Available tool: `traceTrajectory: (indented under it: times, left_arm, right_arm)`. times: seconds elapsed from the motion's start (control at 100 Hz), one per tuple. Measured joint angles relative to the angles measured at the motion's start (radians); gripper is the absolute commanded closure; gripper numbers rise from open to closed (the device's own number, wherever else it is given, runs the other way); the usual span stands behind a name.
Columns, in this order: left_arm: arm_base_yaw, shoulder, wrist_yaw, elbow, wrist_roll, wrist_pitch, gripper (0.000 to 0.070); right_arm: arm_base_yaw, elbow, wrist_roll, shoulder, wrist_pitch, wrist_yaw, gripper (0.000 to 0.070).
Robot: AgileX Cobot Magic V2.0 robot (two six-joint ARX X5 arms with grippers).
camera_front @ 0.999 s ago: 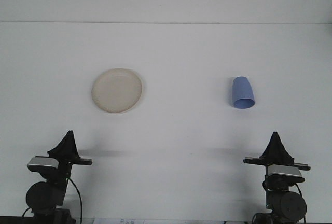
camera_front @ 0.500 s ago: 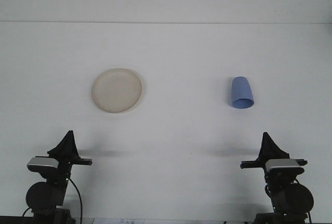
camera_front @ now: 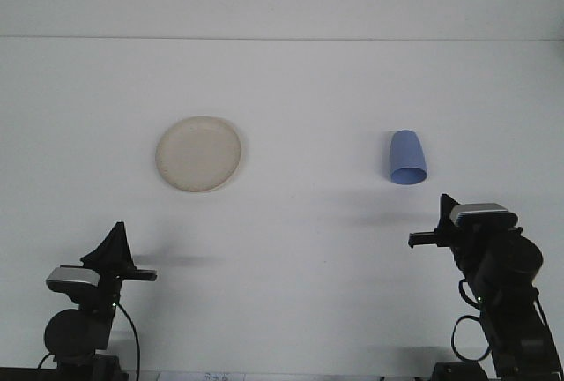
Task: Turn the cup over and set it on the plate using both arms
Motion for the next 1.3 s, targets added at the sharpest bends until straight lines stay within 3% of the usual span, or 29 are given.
traceTrajectory:
  times: [0.1,0.27,0.65,1.039,1.299]
  left_arm:
    - [0.000,0.000,0.000,0.000,0.000,0.000,0.0687]
    - [0.000,0.000,0.000,0.000,0.000,0.000,0.0687]
    - [0.000,0.000,0.000,0.000,0.000,0.000,0.0687]
    - [0.000,0.000,0.000,0.000,0.000,0.000,0.0687]
    - [0.000,0.000,0.000,0.000,0.000,0.000,0.0687]
  right_arm:
    - [0.000,0.000,0.010,0.067,0.016,0.002,0.0417]
    - [0.000,0.000,0.019,0.199,0.057,0.002,0.0271]
    - [0.082,-0.001,0.032,0.533,0.250,0.003,0.0271]
    - [0.156,-0.001,0.133,0.850,0.618,0.004,0.0272]
    - [0.137,-0.001,0.170,0.962,0.787,0.045,0.0286]
